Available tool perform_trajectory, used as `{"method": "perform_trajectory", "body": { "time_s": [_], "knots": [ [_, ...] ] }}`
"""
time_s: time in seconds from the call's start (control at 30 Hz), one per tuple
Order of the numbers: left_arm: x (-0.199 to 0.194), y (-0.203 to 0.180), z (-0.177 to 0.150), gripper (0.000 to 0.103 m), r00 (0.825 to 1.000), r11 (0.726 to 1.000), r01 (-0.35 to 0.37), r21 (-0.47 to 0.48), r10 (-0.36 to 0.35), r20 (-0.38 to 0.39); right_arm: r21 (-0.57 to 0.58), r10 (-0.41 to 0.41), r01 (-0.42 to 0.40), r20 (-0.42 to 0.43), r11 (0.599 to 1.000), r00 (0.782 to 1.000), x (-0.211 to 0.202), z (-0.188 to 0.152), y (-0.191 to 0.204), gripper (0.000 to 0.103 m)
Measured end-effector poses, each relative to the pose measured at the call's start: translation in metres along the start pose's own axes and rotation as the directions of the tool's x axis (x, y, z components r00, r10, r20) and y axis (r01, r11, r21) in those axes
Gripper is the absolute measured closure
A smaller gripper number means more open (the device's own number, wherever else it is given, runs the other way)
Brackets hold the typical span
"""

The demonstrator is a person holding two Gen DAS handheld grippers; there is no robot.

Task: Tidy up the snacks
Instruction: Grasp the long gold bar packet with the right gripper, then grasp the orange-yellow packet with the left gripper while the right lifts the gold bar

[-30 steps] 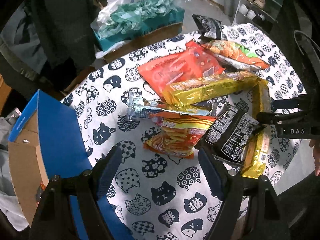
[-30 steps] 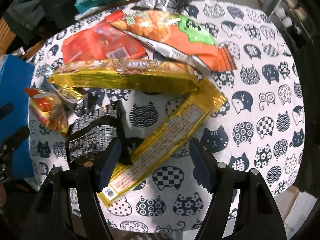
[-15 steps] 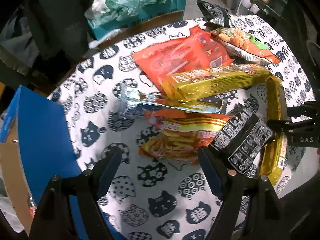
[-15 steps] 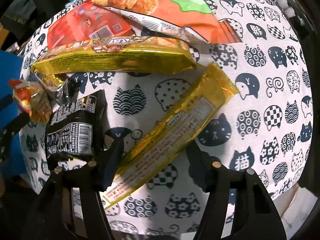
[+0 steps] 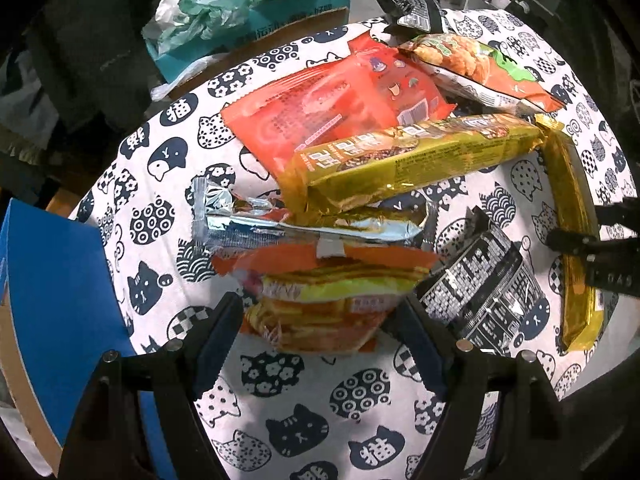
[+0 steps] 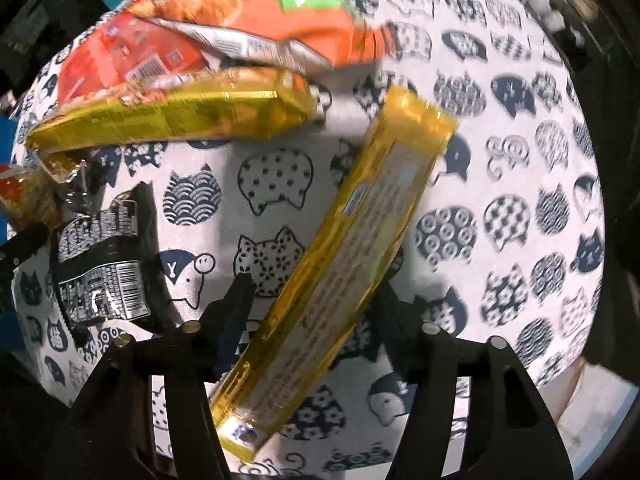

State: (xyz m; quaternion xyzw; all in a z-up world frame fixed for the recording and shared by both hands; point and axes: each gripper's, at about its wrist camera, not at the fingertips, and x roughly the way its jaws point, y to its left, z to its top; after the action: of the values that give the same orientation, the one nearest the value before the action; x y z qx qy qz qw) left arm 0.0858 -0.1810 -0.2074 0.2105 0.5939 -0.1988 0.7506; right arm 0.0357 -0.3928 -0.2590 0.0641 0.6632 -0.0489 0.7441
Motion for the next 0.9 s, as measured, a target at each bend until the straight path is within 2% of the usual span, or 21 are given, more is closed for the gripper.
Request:
{"method": "perform_trajectory", "body": {
  "time_s": [0.07,0.1,0.17,0.23,0.33,0.43,0.9],
  "knots": [
    [0.004,0.003,0.002,0.023,1.0,1.0,0.008,-0.005,-0.008,0.001,-0.01,0.004,-0.004,0.017,1.0,1.0,0.0,0.0,0.002,0.047],
    [0.006,0.005,0.002,0.024,1.0,1.0,0.014,-0.01,-0.014,-0.003,-0.021,0.013,-0.012,0.02,1.0,1.0,0.0,0.001,0.005,0.056],
    [0.008,0.009,0.001,0.046,0.999,0.999,0.04,-0.025,-0.04,-0.011,-0.045,0.023,-0.023,0.006,0.999,1.0,-0.002,0.002,0.003,0.06],
    [0.009,0.011,-0.001,0.055,0.998,0.998,0.06,-0.034,-0.061,-0.023,-0.078,0.01,-0.01,0.0,0.997,1.0,-0.008,-0.002,-0.005,0.068],
    [0.002,0.011,-0.004,0.063,0.998,0.998,0.059,-0.029,-0.059,-0.001,-0.089,-0.008,0.008,0.004,0.996,1.0,-0.016,-0.012,-0.011,0.071],
    [-0.004,0.008,-0.006,0.064,0.996,0.995,0.094,-0.024,-0.094,0.003,-0.078,-0.002,0.003,0.011,0.997,1.0,-0.02,-0.019,-0.025,0.072],
    [-0.058,0.0,-0.028,0.065,0.994,0.998,0.052,0.019,-0.054,0.092,-0.091,-0.008,0.024,0.172,0.996,0.985,-0.106,-0.043,-0.028,0.073]
  ]
}}
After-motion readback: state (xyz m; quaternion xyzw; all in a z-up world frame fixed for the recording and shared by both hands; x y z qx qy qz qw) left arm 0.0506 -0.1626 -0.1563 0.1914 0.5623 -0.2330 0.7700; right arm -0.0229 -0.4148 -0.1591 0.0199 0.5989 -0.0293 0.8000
